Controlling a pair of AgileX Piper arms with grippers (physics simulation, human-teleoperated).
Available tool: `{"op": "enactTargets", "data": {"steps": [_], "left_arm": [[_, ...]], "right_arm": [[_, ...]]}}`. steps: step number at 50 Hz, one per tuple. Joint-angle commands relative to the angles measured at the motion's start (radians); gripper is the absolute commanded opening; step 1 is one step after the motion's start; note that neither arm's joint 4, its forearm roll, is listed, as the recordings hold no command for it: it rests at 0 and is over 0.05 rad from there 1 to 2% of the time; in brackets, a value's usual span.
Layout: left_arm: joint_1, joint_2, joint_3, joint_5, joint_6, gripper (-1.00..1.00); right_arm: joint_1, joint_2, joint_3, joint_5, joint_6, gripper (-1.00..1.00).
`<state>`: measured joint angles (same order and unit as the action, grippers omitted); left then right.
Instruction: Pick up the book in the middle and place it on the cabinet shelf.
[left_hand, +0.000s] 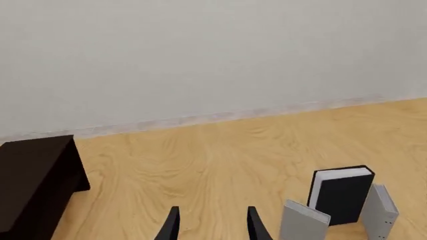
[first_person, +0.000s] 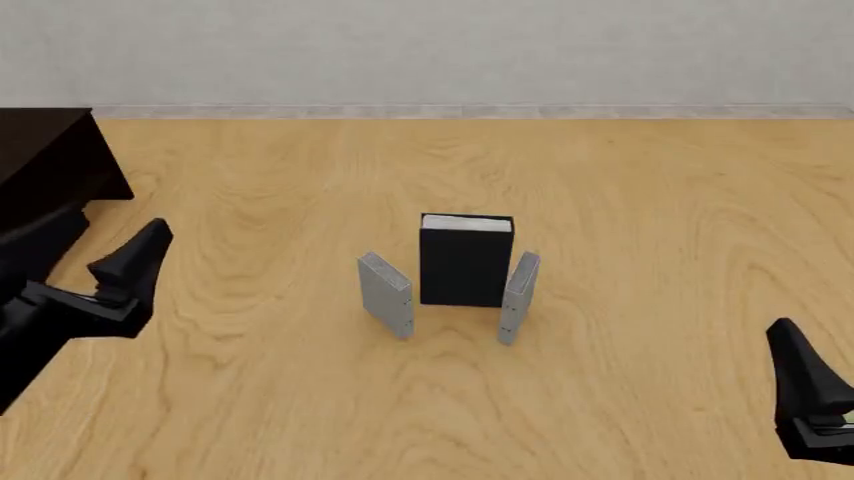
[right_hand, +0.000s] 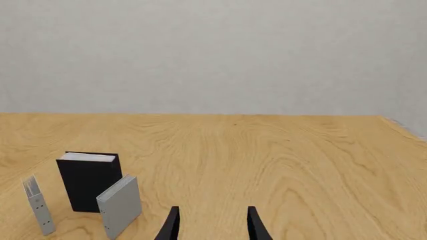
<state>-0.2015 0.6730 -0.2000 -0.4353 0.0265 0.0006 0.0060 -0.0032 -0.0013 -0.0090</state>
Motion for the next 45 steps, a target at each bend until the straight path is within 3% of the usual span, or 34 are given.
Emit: {"op": "enactTargets", "data": {"steps": [1, 5, 21, 23, 25, 28, 29, 31, 35, 45], "left_arm": [[-0.075, 0.19, -0.13, -0.048, 0.113, 1.0], [-0.1, 0.232, -0.202, -0.002, 0.154, 1.0], [-0.2, 0.444, -0.332, -0.004, 0.305, 1.0], [-0.197, 0.474, -0.352, -0.009, 0.332, 1.0], [-0.131, 0.531, -0.357, -0.066, 0.433, 1.0], [-0.132, 0.569, -0.404, -0.035, 0.421, 1.0], [-0.132, 0.568, -0.392, -0.071, 0.475, 1.0], [-0.129, 0.598, -0.408, -0.085, 0.512, 1.0], [-0.13, 0.624, -0.463, -0.054, 0.503, 1.0], [-0.129, 0.728, -0.58, -0.057, 0.587, 1.0]], "right_arm": [[0.0, 0.003, 0.001, -0.003, 0.0, 1.0], [0.0, 0.002, 0.001, -0.003, 0.0, 1.0], [0.0, -0.001, -0.001, 0.002, 0.0, 1.0], [0.0, 0.002, 0.0, -0.002, 0.0, 1.0], [0.0, 0.002, 0.0, -0.002, 0.0, 1.0], [0.0, 0.002, 0.0, -0.002, 0.0, 1.0], [0.0, 0.001, 0.0, -0.002, 0.0, 1.0], [0.0, 0.002, 0.0, -0.002, 0.0, 1.0], [0.0, 0.002, 0.0, -0.002, 0.0, 1.0], [0.0, 0.002, 0.0, -0.002, -0.001, 1.0]]}}
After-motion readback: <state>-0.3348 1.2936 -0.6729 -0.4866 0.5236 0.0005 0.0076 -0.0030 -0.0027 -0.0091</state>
